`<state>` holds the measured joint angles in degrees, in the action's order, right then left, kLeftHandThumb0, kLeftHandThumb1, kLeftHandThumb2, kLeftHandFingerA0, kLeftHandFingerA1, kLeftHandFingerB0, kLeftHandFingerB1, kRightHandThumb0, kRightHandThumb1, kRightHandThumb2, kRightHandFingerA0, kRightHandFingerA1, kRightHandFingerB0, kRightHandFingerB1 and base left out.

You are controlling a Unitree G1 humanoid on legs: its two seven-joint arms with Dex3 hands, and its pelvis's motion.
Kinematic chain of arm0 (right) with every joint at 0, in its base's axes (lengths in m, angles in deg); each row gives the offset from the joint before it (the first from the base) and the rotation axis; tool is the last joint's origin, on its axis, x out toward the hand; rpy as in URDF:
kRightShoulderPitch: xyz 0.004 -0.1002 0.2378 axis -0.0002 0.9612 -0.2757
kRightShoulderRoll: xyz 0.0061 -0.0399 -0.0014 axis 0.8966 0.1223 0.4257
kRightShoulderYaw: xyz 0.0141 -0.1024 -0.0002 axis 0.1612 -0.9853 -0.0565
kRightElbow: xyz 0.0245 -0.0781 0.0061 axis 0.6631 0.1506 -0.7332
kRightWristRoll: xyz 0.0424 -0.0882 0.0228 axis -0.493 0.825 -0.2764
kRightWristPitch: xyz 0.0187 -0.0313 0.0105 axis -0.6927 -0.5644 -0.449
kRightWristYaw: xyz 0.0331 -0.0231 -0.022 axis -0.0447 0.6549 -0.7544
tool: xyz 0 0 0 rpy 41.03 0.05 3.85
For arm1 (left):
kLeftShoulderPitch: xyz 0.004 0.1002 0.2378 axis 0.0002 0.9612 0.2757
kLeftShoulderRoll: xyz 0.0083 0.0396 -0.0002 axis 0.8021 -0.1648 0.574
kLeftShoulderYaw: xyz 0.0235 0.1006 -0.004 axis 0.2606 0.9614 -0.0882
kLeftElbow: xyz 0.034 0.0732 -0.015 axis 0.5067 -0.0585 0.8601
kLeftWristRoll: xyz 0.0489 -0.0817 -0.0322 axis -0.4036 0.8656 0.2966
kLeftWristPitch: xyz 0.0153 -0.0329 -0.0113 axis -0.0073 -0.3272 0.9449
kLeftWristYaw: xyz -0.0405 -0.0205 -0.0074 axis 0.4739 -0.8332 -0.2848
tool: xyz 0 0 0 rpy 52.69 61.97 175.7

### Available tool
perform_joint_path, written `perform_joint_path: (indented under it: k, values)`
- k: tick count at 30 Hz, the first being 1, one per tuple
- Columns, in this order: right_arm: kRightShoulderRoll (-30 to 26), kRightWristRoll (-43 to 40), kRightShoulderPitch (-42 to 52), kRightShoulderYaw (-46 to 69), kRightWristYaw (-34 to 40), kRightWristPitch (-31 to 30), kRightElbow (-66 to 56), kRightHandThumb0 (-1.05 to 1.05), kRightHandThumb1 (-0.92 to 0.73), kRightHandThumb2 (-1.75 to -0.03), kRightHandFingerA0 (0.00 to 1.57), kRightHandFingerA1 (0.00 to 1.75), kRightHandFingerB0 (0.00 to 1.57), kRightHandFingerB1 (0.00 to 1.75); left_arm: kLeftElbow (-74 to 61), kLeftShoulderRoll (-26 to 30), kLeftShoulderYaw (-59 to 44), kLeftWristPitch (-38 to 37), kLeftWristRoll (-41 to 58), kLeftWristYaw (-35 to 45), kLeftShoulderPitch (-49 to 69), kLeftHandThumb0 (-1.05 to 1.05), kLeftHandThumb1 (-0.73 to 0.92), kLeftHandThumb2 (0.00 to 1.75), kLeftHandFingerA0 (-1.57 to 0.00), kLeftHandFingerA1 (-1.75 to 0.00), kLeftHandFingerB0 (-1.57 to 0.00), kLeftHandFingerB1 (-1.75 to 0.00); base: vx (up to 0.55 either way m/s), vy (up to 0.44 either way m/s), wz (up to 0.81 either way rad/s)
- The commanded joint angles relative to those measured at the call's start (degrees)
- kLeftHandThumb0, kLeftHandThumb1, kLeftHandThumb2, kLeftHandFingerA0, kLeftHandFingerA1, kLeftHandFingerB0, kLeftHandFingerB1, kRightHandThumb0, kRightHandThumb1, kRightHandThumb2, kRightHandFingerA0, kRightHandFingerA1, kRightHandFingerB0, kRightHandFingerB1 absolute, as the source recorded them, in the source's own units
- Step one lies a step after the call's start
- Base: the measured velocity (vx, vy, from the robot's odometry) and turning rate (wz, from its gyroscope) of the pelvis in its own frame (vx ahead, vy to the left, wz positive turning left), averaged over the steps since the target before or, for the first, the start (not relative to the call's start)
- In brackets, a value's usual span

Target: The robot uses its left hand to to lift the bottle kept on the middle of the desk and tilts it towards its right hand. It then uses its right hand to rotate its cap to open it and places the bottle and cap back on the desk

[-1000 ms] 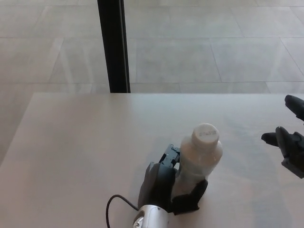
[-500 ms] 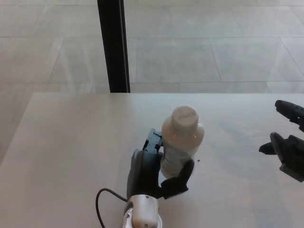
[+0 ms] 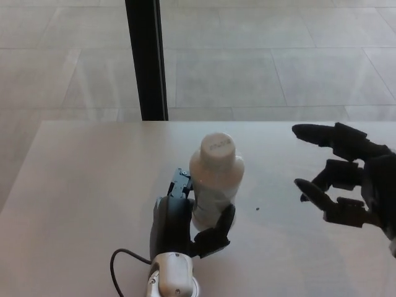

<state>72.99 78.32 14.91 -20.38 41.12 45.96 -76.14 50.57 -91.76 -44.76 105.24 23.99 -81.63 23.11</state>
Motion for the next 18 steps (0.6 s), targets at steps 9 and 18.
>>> perform_joint_path:
  k: [9,18]
  values:
    - [1.3,9.3,-10.6,-5.5,1.3,-5.8,-3.4,-0.59,-0.60,-0.58,0.95,1.32,0.50,0.37,-0.3,-1.4,2.6,3.0,-3.1,0.3,1.9,0.22,0.92,1.21,-0.75,-1.75,-0.59,-1.67,0.00,0.000,0.00]
    - [-1.4,12.9,-8.0,-8.3,-1.3,-7.1,-2.7,-0.66,-0.62,-0.61,0.96,1.31,0.48,0.39,-0.6,-1.2,2.2,1.5,-3.7,0.6,1.2,0.17,0.92,1.25,-0.81,-1.75,-0.63,-1.72,0.00,0.000,0.00]
